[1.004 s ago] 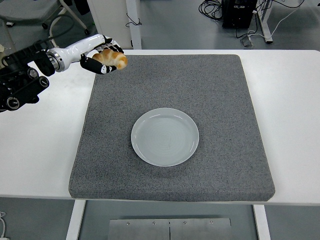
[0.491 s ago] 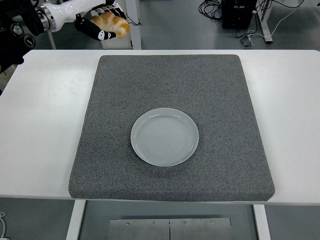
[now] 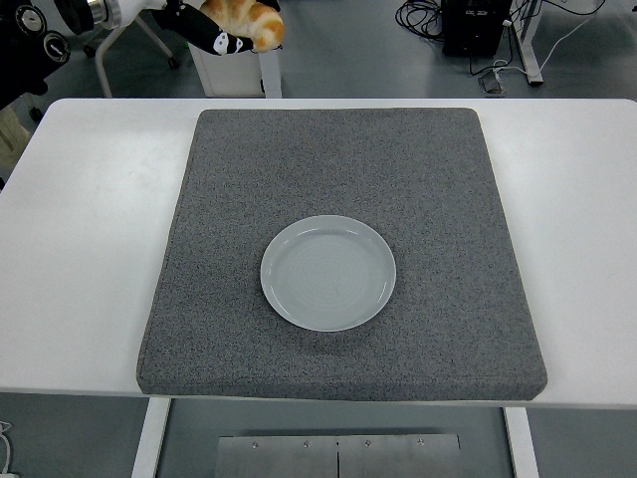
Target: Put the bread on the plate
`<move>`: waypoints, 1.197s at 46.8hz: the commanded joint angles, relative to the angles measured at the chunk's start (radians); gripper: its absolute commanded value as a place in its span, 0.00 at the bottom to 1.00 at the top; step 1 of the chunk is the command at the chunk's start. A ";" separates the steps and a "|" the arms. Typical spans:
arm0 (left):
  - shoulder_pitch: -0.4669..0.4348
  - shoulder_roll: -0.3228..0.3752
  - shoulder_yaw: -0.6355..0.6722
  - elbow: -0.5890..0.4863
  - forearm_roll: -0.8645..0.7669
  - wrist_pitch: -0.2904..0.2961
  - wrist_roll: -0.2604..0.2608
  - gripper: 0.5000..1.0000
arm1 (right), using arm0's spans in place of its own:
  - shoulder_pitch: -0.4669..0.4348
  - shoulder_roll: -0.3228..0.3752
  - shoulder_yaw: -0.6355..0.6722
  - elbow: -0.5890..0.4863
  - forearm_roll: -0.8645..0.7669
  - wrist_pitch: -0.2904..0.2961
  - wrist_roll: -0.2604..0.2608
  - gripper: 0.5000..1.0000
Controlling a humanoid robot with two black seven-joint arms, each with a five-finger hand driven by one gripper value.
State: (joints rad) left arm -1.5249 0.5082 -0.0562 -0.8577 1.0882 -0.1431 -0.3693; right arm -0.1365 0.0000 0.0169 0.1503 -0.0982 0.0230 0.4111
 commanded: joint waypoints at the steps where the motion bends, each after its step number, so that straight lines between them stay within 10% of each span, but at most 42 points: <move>1: -0.012 -0.007 -0.002 -0.014 0.001 0.000 0.000 0.00 | 0.000 0.000 0.000 0.000 0.000 0.000 0.000 1.00; 56: -0.083 -0.074 -0.010 -0.373 0.010 0.069 0.010 0.00 | 0.000 0.000 0.000 0.000 0.000 0.000 0.000 1.00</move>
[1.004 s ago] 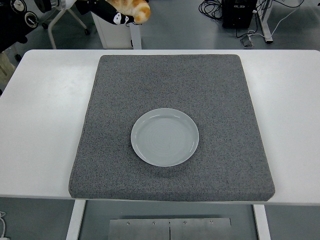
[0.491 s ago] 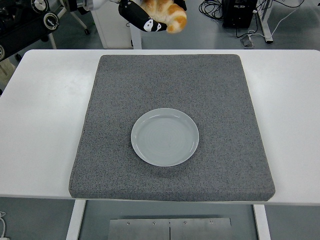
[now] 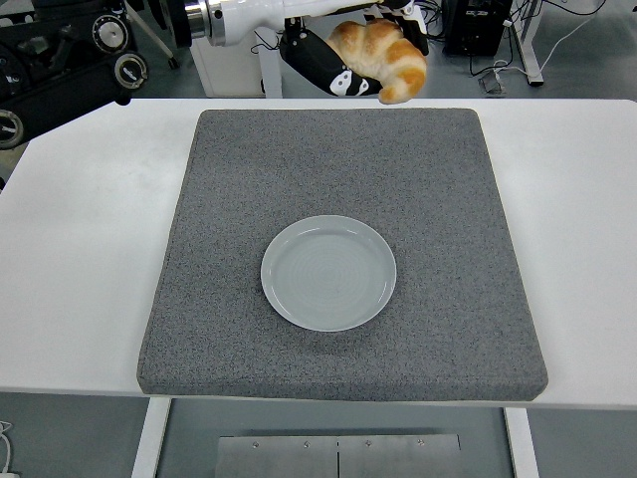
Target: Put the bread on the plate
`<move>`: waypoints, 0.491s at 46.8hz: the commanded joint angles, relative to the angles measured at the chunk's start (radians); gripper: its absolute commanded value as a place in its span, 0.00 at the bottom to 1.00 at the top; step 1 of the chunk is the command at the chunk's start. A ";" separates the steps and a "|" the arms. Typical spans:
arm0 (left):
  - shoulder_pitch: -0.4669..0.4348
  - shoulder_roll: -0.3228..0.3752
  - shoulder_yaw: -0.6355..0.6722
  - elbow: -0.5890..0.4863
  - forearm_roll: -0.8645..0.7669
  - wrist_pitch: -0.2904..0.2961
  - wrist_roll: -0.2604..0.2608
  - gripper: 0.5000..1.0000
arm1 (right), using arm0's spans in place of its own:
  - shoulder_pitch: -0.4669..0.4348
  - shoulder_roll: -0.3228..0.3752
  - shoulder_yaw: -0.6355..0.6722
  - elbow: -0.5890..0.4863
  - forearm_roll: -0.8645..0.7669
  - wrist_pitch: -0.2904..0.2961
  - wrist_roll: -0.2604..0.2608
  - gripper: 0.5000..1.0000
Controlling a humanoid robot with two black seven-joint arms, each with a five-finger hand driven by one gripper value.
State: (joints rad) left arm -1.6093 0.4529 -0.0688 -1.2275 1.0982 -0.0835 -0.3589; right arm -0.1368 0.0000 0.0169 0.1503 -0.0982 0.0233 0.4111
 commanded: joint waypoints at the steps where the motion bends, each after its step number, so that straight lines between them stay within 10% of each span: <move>1: 0.002 -0.028 0.004 -0.003 0.002 0.013 0.000 0.00 | 0.000 0.000 0.000 0.000 0.000 0.000 0.000 1.00; 23: 0.054 -0.100 0.076 -0.004 0.143 0.033 0.017 0.00 | 0.000 0.000 0.000 0.000 0.000 0.000 0.000 1.00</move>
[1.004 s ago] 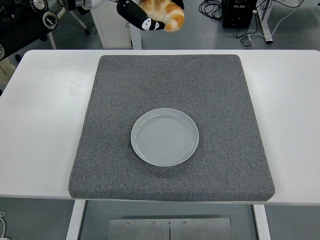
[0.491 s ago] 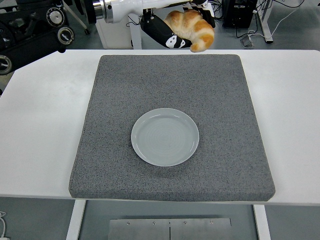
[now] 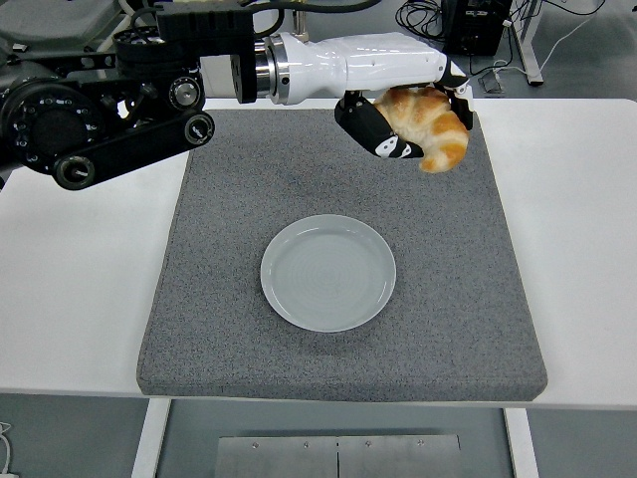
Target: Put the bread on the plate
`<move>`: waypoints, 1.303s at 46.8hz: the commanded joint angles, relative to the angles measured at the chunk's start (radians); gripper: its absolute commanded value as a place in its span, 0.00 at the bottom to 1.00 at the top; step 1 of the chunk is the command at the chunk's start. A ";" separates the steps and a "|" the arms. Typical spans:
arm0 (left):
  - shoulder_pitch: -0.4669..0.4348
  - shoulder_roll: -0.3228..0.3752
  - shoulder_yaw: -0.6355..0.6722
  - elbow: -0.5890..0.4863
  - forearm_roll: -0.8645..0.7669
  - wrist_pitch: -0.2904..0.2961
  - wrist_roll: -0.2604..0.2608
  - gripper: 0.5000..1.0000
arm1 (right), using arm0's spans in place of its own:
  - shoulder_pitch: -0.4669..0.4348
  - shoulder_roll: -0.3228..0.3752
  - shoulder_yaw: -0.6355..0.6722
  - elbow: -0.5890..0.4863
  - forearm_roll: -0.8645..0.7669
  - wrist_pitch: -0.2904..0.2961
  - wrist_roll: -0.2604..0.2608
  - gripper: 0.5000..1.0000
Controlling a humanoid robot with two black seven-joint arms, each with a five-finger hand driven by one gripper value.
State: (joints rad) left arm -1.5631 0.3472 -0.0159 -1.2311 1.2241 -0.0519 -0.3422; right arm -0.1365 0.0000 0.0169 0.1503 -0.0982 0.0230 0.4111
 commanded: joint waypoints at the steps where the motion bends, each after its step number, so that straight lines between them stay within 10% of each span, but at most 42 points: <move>1: 0.011 0.007 0.031 -0.001 0.021 0.001 -0.001 0.00 | 0.000 0.000 0.000 0.000 0.000 0.000 0.000 1.00; 61: 0.348 0.052 0.163 0.045 0.245 0.196 0.000 0.00 | 0.000 0.000 0.000 0.000 0.000 0.000 0.000 1.00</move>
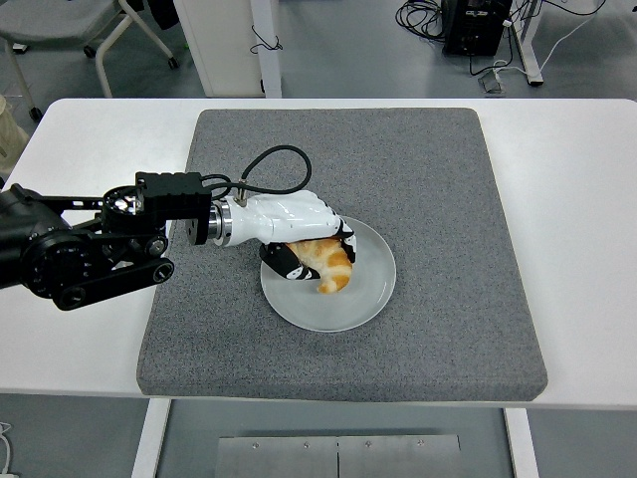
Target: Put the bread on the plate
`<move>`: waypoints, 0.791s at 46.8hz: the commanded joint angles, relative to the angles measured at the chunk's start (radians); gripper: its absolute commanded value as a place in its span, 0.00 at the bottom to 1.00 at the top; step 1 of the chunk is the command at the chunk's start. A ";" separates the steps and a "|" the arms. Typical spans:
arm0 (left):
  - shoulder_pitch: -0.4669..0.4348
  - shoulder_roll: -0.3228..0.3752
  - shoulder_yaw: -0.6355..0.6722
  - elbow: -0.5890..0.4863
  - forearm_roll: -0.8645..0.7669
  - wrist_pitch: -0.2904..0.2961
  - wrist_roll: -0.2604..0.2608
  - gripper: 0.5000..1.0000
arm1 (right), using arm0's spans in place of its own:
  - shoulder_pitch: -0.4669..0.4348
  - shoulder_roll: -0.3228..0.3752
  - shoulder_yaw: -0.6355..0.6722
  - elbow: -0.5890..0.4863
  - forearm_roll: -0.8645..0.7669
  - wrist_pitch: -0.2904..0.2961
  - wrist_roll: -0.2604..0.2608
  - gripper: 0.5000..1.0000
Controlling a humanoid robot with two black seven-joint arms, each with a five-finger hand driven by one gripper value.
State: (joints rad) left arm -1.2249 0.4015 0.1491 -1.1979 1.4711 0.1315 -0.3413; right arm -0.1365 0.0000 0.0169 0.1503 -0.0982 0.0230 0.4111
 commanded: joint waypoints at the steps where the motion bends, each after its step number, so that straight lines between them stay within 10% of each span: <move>1: 0.011 -0.003 -0.002 0.015 -0.002 0.017 -0.002 0.00 | 0.000 0.000 0.000 0.000 0.000 0.000 0.000 1.00; 37: 0.064 -0.059 -0.003 0.087 -0.011 0.076 -0.012 0.00 | 0.000 0.000 0.000 0.000 0.000 0.000 0.000 1.00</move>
State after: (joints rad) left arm -1.1706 0.3482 0.1454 -1.1242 1.4592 0.2069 -0.3494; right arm -0.1365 0.0000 0.0169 0.1503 -0.0982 0.0231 0.4111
